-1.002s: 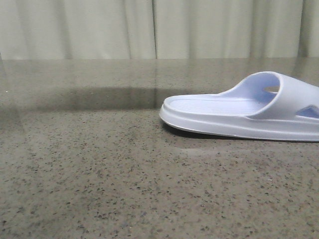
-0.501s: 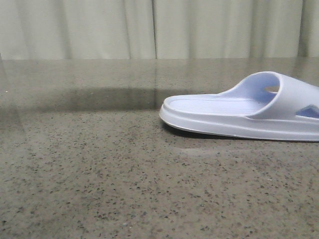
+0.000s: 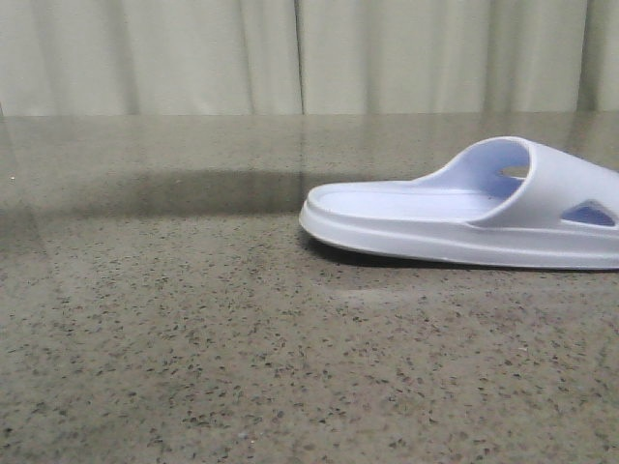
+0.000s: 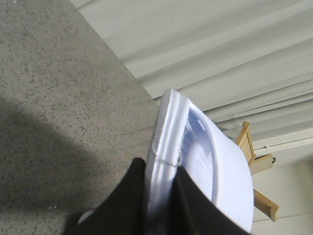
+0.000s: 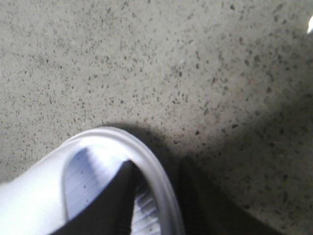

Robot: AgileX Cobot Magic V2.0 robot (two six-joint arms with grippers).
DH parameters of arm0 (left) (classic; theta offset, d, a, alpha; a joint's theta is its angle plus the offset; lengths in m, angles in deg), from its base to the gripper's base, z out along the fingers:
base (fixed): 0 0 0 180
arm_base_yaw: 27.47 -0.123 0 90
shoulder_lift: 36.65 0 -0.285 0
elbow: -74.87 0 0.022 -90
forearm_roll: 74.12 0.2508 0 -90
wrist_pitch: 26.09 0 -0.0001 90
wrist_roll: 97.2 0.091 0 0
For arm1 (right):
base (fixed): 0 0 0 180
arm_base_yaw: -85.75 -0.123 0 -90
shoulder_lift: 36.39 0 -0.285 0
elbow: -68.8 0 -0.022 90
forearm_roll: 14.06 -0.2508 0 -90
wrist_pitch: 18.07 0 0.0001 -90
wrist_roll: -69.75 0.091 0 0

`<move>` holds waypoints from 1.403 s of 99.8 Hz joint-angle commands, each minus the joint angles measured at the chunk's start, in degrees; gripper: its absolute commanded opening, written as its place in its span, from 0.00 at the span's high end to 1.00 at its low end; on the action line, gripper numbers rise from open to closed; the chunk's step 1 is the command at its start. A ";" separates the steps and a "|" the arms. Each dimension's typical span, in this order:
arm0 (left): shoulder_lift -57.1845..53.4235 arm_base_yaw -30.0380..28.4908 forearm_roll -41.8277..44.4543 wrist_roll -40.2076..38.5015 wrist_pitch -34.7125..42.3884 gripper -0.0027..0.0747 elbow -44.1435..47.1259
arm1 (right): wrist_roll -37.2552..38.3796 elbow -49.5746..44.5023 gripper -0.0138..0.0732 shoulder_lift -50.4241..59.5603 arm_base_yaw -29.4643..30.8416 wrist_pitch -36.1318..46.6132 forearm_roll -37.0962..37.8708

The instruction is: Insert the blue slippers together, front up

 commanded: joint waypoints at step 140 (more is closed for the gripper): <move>-1.17 0.13 -3.40 -0.11 -3.01 0.94 -1.51 | -2.22 20.21 0.96 25.27 0.23 -3.61 2.81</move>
